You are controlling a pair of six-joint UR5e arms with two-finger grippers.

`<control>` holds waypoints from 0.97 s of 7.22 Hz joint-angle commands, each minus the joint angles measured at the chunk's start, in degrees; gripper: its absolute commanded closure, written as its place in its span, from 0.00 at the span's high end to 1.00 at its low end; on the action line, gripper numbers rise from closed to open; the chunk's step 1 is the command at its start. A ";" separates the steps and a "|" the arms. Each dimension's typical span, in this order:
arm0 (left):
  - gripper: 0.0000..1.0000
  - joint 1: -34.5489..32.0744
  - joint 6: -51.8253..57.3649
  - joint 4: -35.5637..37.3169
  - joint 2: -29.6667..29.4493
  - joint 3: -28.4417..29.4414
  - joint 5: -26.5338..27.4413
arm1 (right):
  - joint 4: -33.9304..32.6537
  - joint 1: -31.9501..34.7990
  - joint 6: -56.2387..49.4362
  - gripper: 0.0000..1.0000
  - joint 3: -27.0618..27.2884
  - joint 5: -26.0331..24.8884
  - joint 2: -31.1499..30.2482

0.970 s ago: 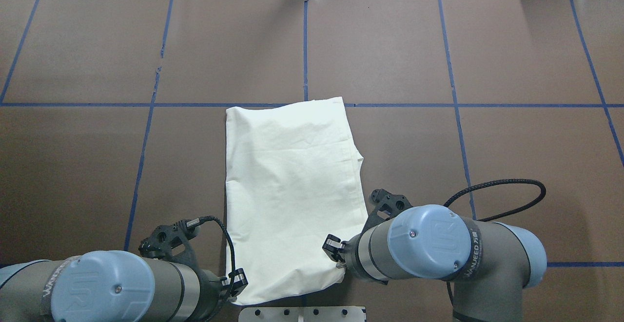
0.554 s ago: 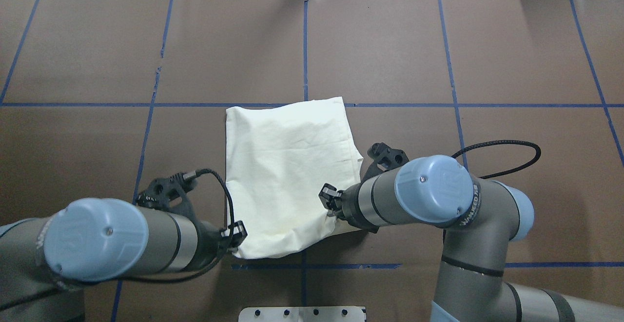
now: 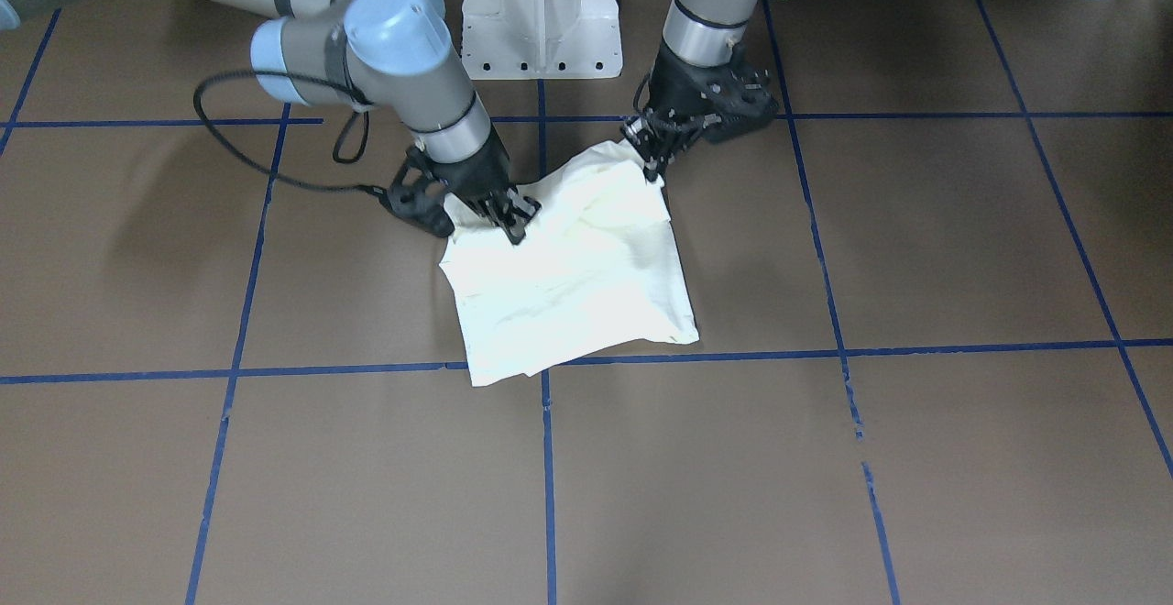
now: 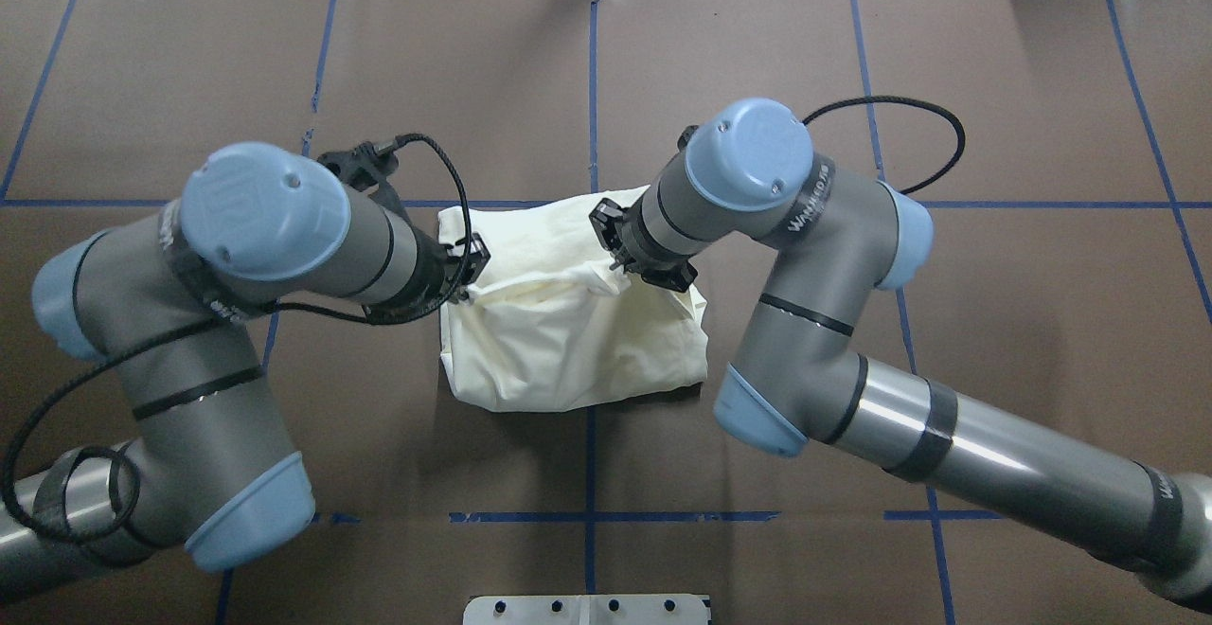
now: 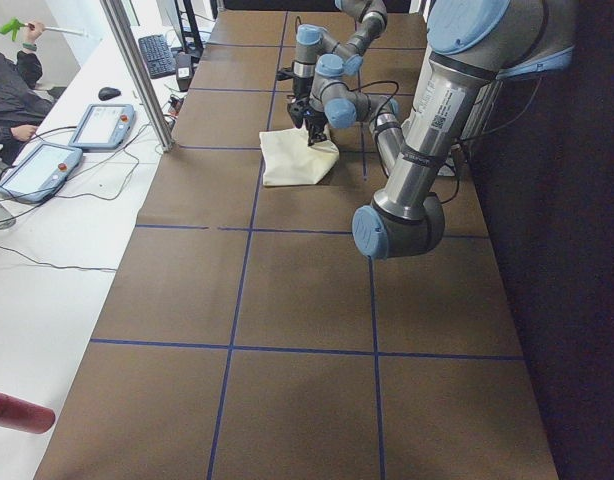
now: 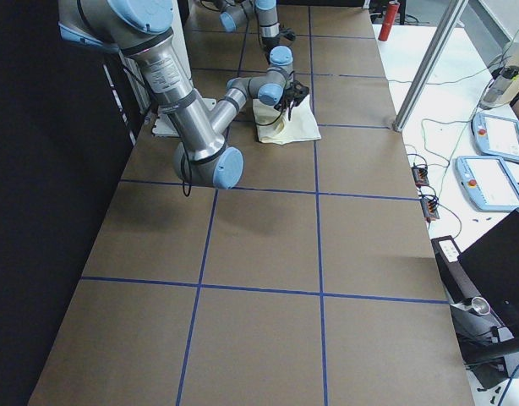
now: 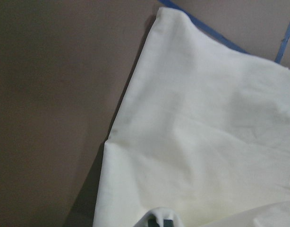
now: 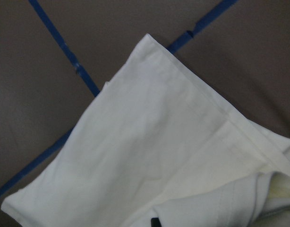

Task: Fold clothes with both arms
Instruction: 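Lift the near edge with both grippers and fold it toward the far edge, then release the fold and raise both grippers away from the shirt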

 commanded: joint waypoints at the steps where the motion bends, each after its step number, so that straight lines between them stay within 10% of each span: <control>1: 0.00 -6.55 5.71 -8.32 -3.23 12.98 -1.42 | 0.23 3.77 -3.15 0.00 -11.34 1.80 6.91; 2: 0.91 -6.39 5.82 -15.77 -3.14 19.65 -0.90 | 3.36 3.69 -6.65 0.99 -14.33 1.20 6.93; 7: 1.00 -7.00 12.76 -20.31 -1.14 18.07 0.95 | 4.89 11.05 -15.97 1.00 -16.65 5.21 6.93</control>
